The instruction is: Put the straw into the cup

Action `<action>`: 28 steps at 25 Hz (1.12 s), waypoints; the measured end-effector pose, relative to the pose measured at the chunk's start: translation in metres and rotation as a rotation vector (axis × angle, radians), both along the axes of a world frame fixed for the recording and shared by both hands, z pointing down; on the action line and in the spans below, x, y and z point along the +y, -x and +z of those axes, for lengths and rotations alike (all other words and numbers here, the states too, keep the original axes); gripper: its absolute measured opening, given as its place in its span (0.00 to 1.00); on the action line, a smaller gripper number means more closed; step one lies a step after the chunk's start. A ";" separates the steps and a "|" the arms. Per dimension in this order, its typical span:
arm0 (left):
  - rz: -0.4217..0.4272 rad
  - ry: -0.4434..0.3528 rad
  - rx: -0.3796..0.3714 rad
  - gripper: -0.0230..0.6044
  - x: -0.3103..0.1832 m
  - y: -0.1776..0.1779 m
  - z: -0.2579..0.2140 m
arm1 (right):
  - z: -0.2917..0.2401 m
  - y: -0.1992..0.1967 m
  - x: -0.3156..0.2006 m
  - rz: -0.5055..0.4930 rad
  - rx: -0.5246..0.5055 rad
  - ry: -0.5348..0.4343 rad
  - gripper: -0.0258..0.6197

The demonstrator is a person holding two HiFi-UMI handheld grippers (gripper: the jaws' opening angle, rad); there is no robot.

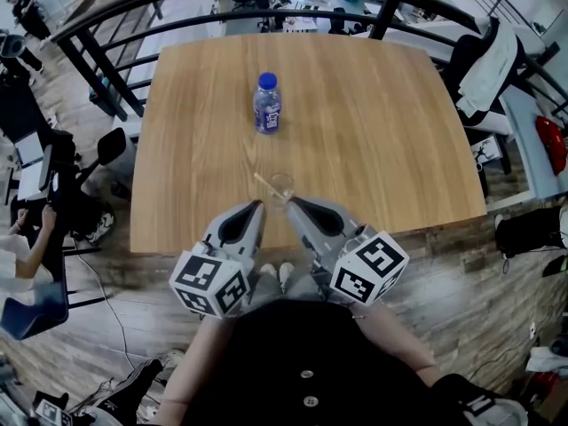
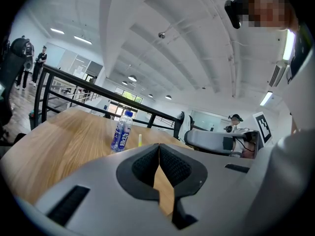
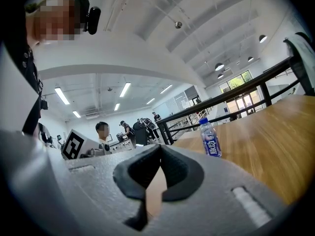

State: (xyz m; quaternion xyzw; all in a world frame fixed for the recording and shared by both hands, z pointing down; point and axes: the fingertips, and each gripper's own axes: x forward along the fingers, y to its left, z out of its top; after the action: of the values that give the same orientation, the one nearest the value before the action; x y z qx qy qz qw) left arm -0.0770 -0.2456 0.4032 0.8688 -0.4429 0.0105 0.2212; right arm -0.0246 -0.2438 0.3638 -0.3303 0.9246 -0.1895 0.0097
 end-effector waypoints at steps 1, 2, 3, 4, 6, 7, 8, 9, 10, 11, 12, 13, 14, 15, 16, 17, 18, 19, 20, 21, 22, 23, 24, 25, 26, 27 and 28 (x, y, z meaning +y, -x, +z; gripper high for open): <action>0.000 0.002 0.000 0.07 0.000 -0.001 0.001 | 0.001 0.000 0.000 -0.001 0.003 0.001 0.04; 0.001 0.004 0.000 0.07 -0.001 -0.001 0.001 | 0.001 -0.001 -0.001 -0.002 0.005 0.002 0.04; 0.001 0.006 0.001 0.07 -0.001 -0.002 0.001 | 0.002 -0.001 -0.001 -0.003 0.007 0.004 0.04; 0.002 0.009 0.001 0.07 -0.002 -0.002 0.002 | 0.002 -0.001 -0.001 -0.003 0.008 0.005 0.04; 0.005 0.015 0.002 0.07 -0.003 -0.002 0.003 | 0.003 -0.002 -0.001 -0.001 0.010 0.006 0.04; 0.007 0.017 0.001 0.07 -0.003 -0.002 0.004 | 0.003 -0.002 -0.002 0.000 0.011 0.006 0.04; 0.009 0.019 0.000 0.07 -0.003 -0.002 0.004 | 0.003 -0.002 -0.002 0.000 0.011 0.006 0.04; 0.010 0.019 0.000 0.07 -0.003 -0.002 0.004 | 0.003 -0.001 -0.002 0.000 0.012 0.005 0.04; 0.011 0.020 0.000 0.07 -0.003 -0.003 0.004 | 0.003 -0.001 -0.002 -0.001 0.013 0.005 0.04; 0.012 0.021 0.001 0.07 -0.003 -0.003 0.004 | 0.003 -0.001 -0.002 -0.001 0.014 0.005 0.04; 0.013 0.021 0.000 0.07 -0.003 -0.003 0.003 | 0.003 -0.001 -0.002 -0.002 0.015 0.006 0.04; 0.013 0.021 0.000 0.07 -0.004 -0.004 0.003 | 0.003 -0.001 -0.002 -0.002 0.016 0.008 0.04; 0.013 0.022 0.000 0.07 -0.004 -0.004 0.003 | 0.003 -0.002 -0.003 -0.003 0.015 0.009 0.04; 0.012 0.023 0.000 0.07 -0.005 -0.004 0.004 | 0.004 -0.002 -0.003 -0.003 0.015 0.011 0.04; 0.012 0.025 0.000 0.07 -0.005 -0.004 0.004 | 0.004 -0.003 -0.003 -0.004 0.014 0.012 0.04; 0.015 0.028 0.000 0.07 -0.005 -0.005 0.005 | 0.005 -0.003 -0.003 -0.005 0.014 0.014 0.04; 0.019 0.031 0.002 0.07 -0.005 -0.006 0.006 | 0.006 -0.003 -0.003 -0.007 0.014 0.016 0.04; 0.023 0.033 0.003 0.07 -0.005 -0.006 0.007 | 0.007 -0.002 -0.003 -0.009 0.015 0.018 0.04; 0.027 0.035 0.004 0.07 -0.004 -0.007 0.007 | 0.008 -0.002 -0.003 -0.011 0.017 0.019 0.04; 0.029 0.035 0.004 0.07 -0.004 -0.007 0.007 | 0.009 -0.001 -0.002 -0.014 0.018 0.020 0.04; 0.030 0.035 0.004 0.07 -0.004 -0.007 0.007 | 0.010 0.000 -0.002 -0.017 0.019 0.021 0.04; 0.031 0.034 0.004 0.07 -0.004 -0.007 0.007 | 0.010 0.001 -0.001 -0.019 0.020 0.023 0.04; 0.031 0.033 0.002 0.07 -0.004 -0.008 0.008 | 0.011 0.000 -0.001 -0.021 0.021 0.023 0.04; 0.030 0.032 -0.001 0.07 -0.004 -0.008 0.008 | 0.011 0.000 -0.001 -0.022 0.021 0.023 0.04; 0.029 0.032 -0.003 0.07 -0.004 -0.009 0.008 | 0.011 -0.002 -0.002 -0.021 0.022 0.024 0.04; 0.028 0.032 -0.005 0.07 -0.004 -0.009 0.008 | 0.011 -0.003 -0.002 -0.020 0.022 0.024 0.04; 0.028 0.033 -0.005 0.07 -0.004 -0.010 0.009 | 0.012 -0.004 -0.002 -0.019 0.022 0.025 0.04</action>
State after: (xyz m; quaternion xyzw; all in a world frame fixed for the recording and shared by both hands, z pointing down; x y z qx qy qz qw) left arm -0.0673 -0.2501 0.4118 0.8710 -0.4312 0.0229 0.2344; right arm -0.0209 -0.2460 0.3754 -0.3238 0.9252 -0.1976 -0.0065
